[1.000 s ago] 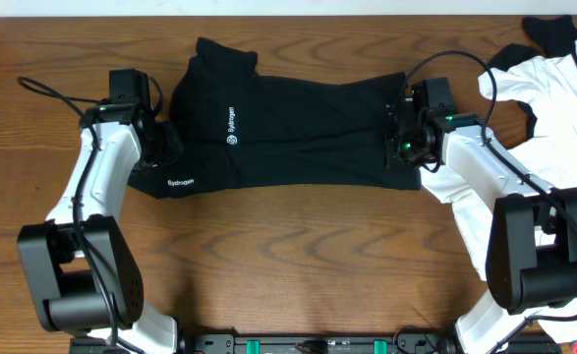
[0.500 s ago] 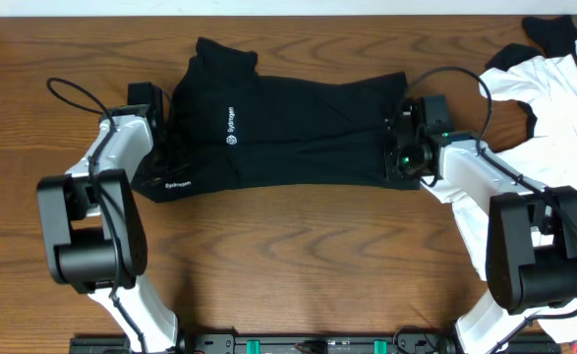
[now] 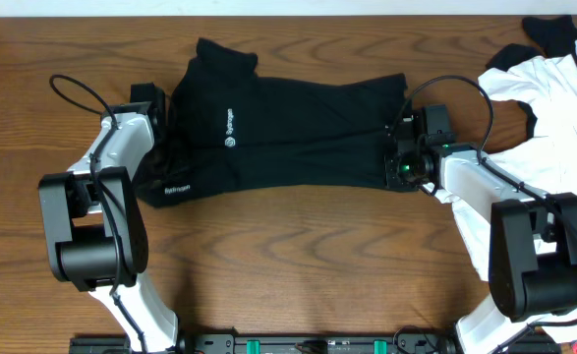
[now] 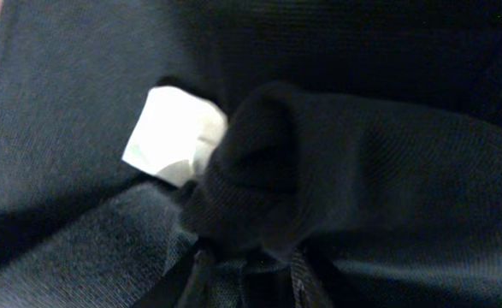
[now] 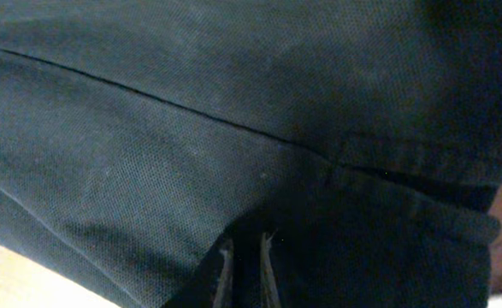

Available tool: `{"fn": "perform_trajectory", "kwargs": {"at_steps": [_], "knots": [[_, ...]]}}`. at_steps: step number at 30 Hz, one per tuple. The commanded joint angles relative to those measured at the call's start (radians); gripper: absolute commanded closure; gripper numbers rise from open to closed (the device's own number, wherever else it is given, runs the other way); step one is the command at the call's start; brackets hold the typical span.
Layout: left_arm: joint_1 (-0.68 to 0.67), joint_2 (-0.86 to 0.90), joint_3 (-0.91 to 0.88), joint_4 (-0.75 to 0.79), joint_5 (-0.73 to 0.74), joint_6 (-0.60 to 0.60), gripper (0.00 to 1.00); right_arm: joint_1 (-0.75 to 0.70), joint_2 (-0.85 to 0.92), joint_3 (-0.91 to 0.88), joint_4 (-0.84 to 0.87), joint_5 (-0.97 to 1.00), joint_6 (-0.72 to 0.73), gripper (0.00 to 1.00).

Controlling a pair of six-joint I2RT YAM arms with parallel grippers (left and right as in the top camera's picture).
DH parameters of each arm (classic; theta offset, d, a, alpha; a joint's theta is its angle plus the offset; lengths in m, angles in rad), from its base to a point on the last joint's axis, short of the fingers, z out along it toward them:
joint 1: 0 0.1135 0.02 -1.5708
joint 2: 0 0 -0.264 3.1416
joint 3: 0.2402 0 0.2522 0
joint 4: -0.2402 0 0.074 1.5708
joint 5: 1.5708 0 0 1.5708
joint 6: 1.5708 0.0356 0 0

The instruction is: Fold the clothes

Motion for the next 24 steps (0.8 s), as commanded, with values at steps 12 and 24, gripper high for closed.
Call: {"fn": "perform_trajectory", "kwargs": {"at_steps": [12,24], "knots": [[0.009,0.050,-0.153,-0.137,-0.037,-0.040,0.61,0.005,0.023,-0.044,-0.404,0.036,0.103,0.91],[0.008,-0.101,-0.089,-0.174,-0.004,-0.023,0.61,0.005,-0.026,0.047,-0.411,0.055,0.120,0.90]]}}
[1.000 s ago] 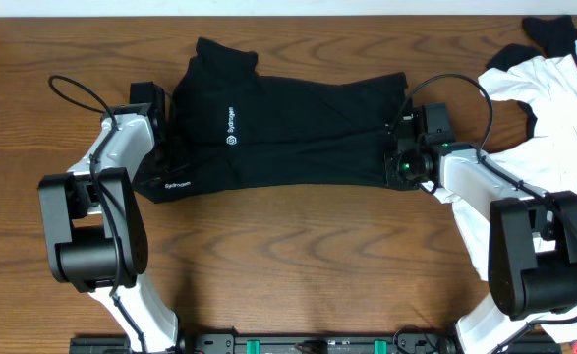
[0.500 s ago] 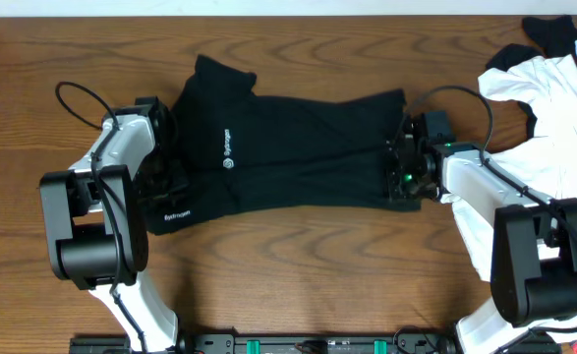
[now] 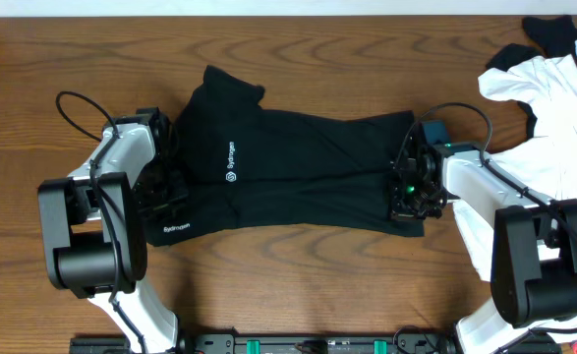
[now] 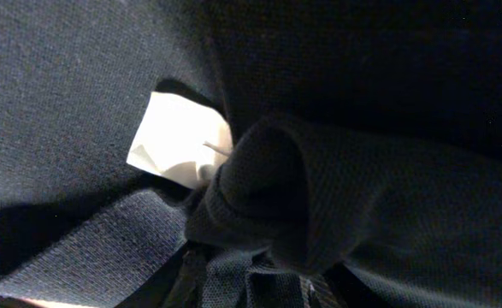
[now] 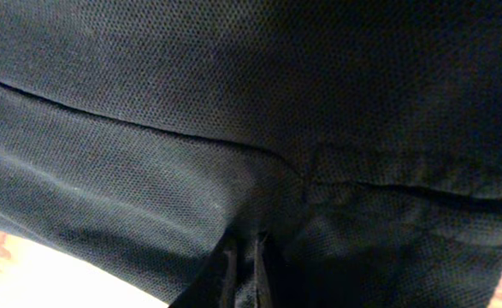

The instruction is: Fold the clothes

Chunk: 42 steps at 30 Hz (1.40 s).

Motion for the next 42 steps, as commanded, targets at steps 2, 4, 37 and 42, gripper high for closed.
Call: {"fn": "perform_trajectory", "kwargs": {"at_steps": [2,4,37,42], "knots": [[0.007,-0.142,0.036,-0.027,0.014,0.006,0.57,0.005,-0.051,0.100,-0.024,0.083,0.014,0.88],[0.007,-0.240,0.063,-0.027,0.015,0.006,0.34,0.005,-0.114,0.172,-0.045,0.083,0.014,0.83],[0.008,0.156,0.523,0.473,0.248,0.262,0.01,0.005,-0.223,0.336,-0.069,0.091,-0.021,0.27],[0.007,0.238,0.523,0.497,0.255,0.320,0.01,0.005,-0.223,0.336,-0.069,0.091,-0.021,0.28]]}}
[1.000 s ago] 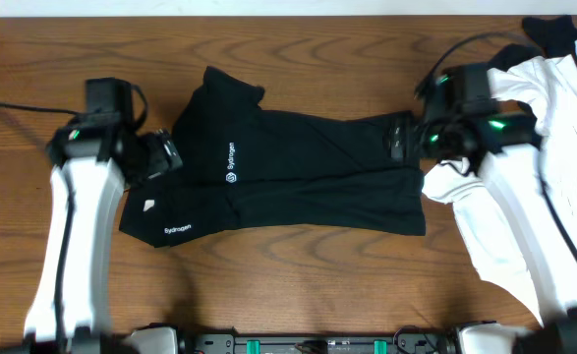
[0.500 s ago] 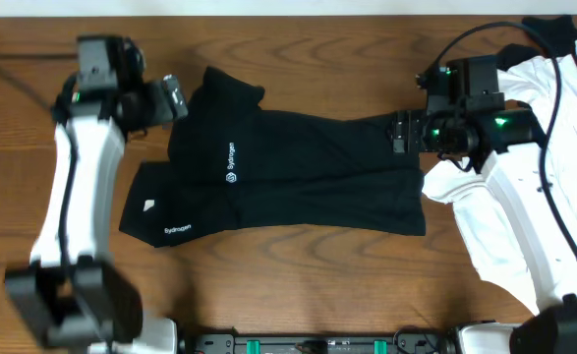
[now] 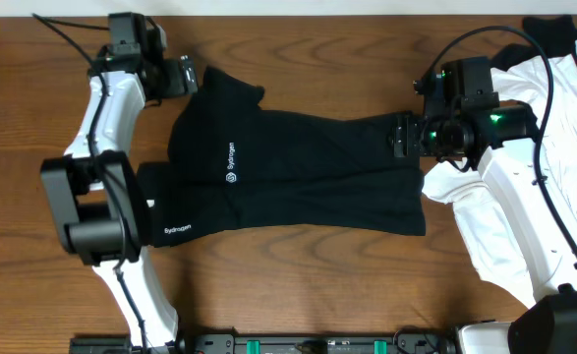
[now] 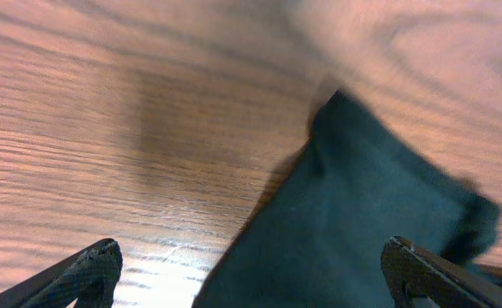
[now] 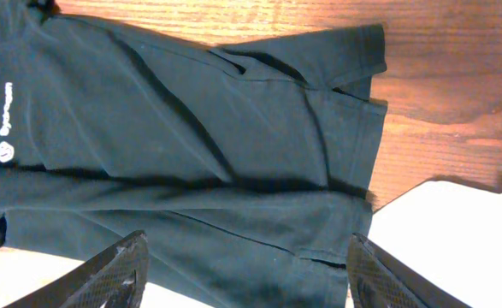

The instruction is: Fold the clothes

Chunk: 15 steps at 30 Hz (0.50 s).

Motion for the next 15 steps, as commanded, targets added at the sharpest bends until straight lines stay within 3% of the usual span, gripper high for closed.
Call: {"fn": "perform_trajectory", "kwargs": {"at_steps": [1,5,10,15], "knots": [[0.003,0.054,0.020,0.011,0.016,0.068,0.01,0.003,0.009,-0.003,-0.002,0.003,-0.015,0.28],[0.003,0.092,0.019,0.031,0.105,0.122,0.01,0.003,0.009,-0.003,-0.002,0.003,-0.014,0.29],[0.003,0.130,0.019,0.038,0.108,0.122,0.00,0.003,0.009,-0.003,-0.002,0.003,-0.014,0.30],[0.003,0.157,0.019,0.026,0.115,0.122,0.16,0.003,0.009,-0.003,-0.002,0.003,-0.014,0.33]]}}
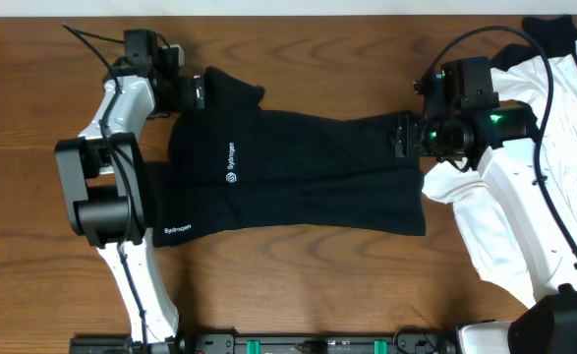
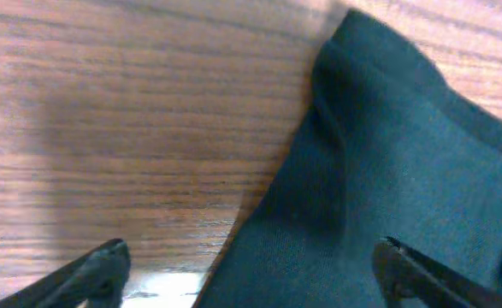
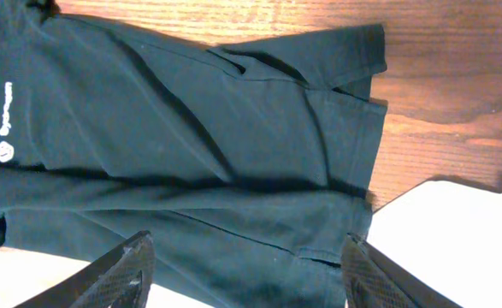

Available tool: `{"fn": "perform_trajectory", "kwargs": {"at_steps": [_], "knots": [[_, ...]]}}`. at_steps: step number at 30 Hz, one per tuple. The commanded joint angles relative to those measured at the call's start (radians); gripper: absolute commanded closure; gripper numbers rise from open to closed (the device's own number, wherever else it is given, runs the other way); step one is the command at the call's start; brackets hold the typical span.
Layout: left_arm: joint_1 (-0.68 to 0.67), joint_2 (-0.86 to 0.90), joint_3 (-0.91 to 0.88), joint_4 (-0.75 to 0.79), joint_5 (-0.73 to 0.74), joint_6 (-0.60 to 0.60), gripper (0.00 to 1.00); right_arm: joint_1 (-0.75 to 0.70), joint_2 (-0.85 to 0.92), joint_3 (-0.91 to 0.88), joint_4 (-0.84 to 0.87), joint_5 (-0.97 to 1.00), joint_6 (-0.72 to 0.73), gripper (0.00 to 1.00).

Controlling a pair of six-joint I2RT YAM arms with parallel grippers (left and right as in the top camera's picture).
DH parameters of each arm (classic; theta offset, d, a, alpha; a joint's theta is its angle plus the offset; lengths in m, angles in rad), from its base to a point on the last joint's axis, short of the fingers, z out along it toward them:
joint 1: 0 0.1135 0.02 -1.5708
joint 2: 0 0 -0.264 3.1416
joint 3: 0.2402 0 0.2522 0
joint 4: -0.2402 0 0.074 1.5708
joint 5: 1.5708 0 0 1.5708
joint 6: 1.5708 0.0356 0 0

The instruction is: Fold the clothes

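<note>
The black shirt [image 1: 298, 167] lies flat as a long folded band across the middle of the table, white logo print facing up. My left gripper [image 1: 196, 94] stands open at the shirt's far left corner. In the left wrist view that dark corner [image 2: 387, 171] lies between the spread fingertips [image 2: 105, 261] over bare wood. My right gripper [image 1: 399, 138] hangs open above the shirt's right end. The right wrist view looks down on the hem [image 3: 353, 128] from well above, fingers [image 3: 126, 269] wide apart and holding nothing.
A white garment [image 1: 553, 108] with black trim is heaped at the right side of the wooden table [image 1: 298, 285], partly under my right arm. Its edge lies beside the black shirt's right end [image 3: 439, 239].
My left gripper has shifted a little right and closer to the shirt's far left corner, still open. The right gripper and the shirt have not moved.
Both grippers were shut on the black shirt, one at each end. Then they held those ends nearer the table's front, with the shirt narrower. Later both were open and away from the cloth, the shirt lying as a folded band, as it does now.
</note>
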Motion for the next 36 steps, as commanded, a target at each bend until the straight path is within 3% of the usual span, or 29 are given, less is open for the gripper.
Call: {"fn": "perform_trajectory", "kwargs": {"at_steps": [1,3,13,16,19,22,25,32,36], "knots": [[0.003,0.034,0.018,-0.006,0.018,0.020,0.22,0.003,0.009,-0.003,-0.002,0.002,-0.014,0.33],[0.001,0.037,0.017,-0.006,0.018,0.020,0.29,0.003,0.009,-0.003,-0.002,0.002,-0.014,0.34],[-0.043,0.063,0.014,-0.009,0.018,0.020,0.29,0.003,0.009,-0.003,-0.005,0.002,-0.014,0.35],[-0.053,0.064,0.014,-0.017,0.018,0.020,0.35,0.003,0.009,-0.003,-0.012,0.002,-0.014,0.36],[-0.053,0.064,0.014,-0.021,0.018,0.020,0.48,0.003,0.009,-0.003,-0.013,0.002,-0.014,0.38],[-0.048,0.064,0.014,-0.029,0.018,0.020,0.76,0.003,0.009,-0.003,-0.013,0.003,-0.014,0.40],[-0.045,0.056,0.014,-0.050,0.013,0.019,0.94,0.003,0.009,-0.003,-0.014,0.003,-0.014,0.40],[-0.045,0.007,0.015,-0.104,-0.099,0.014,0.94,0.003,0.029,-0.003,0.021,0.003,-0.014,0.45],[-0.045,-0.005,0.015,-0.112,-0.093,-0.088,0.94,0.002,0.094,-0.003,0.108,0.025,-0.014,0.46]]}}
